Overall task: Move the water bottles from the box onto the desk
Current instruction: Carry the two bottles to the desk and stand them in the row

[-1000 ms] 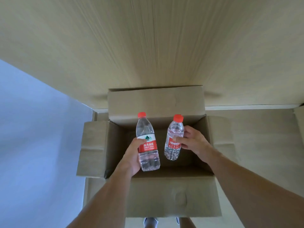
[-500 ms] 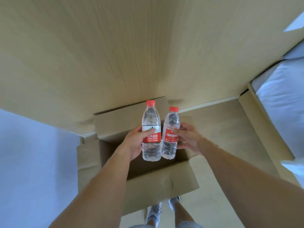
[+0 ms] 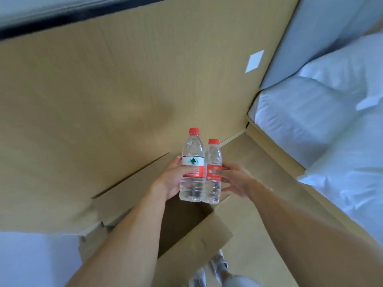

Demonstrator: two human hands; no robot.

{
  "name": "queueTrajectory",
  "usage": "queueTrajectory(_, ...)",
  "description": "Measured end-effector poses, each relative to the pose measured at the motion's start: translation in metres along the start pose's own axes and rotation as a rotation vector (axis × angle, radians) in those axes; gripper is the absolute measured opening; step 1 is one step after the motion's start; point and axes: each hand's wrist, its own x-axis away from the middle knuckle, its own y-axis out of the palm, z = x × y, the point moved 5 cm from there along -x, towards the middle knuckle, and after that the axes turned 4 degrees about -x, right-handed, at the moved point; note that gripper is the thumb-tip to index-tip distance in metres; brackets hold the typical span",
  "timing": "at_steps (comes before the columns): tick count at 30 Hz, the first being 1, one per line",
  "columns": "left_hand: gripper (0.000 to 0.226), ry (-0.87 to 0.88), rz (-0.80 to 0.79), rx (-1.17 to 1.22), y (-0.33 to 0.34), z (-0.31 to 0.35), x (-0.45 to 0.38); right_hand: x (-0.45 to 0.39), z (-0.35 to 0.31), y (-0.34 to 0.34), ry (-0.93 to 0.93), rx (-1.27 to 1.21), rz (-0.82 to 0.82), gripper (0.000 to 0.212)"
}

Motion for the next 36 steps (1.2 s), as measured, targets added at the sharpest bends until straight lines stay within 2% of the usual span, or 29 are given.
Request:
queueTrajectory(10, 0.055, 0.023, -0.351, -0.240, 0.169, 0.032, 0.005, 0.131, 0.006, -0.128, -0.186, -0.185, 0.262, 0.058)
queueTrajectory(16, 0.056, 0.041, -0.511, -0.460, 0.304, 0.007, 0.025, 0.240, 0.044, -0.216, -0.289, -0.347, 0.532, 0.035)
queueTrajectory(23, 0.046, 0.019, -0.734, -0.632, 0.463, -0.062, 0.082, 0.386, 0.130, -0.298, -0.371, -0.492, 0.796, 0.037)
queueTrajectory(29, 0.070, -0.003, -0.885, -0.748, 0.586, -0.151, 0.169, 0.522, 0.233, -0.339, -0.362, -0.632, 1.015, 0.037)
queueTrajectory(36, 0.067, 0.007, -1.071, -0.864, 0.695, -0.245, 0.279, 0.674, 0.348, -0.353, -0.348, -0.788, 1.227, 0.031)
